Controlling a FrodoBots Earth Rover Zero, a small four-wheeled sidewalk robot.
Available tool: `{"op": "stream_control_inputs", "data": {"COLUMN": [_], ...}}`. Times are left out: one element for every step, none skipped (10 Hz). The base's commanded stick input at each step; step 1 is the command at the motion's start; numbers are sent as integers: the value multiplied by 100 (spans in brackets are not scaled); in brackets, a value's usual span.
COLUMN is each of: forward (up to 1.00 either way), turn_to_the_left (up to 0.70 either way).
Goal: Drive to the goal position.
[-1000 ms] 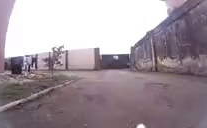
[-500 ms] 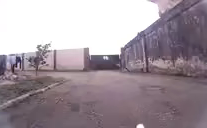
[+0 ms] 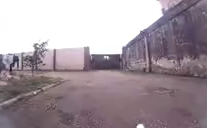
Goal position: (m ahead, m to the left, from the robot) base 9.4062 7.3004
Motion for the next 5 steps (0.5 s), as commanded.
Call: {"op": "stream_control_inputs", "data": {"forward": [70,70,70,70,70], "turn_to_the_left": [0,0,0,0,0]}}
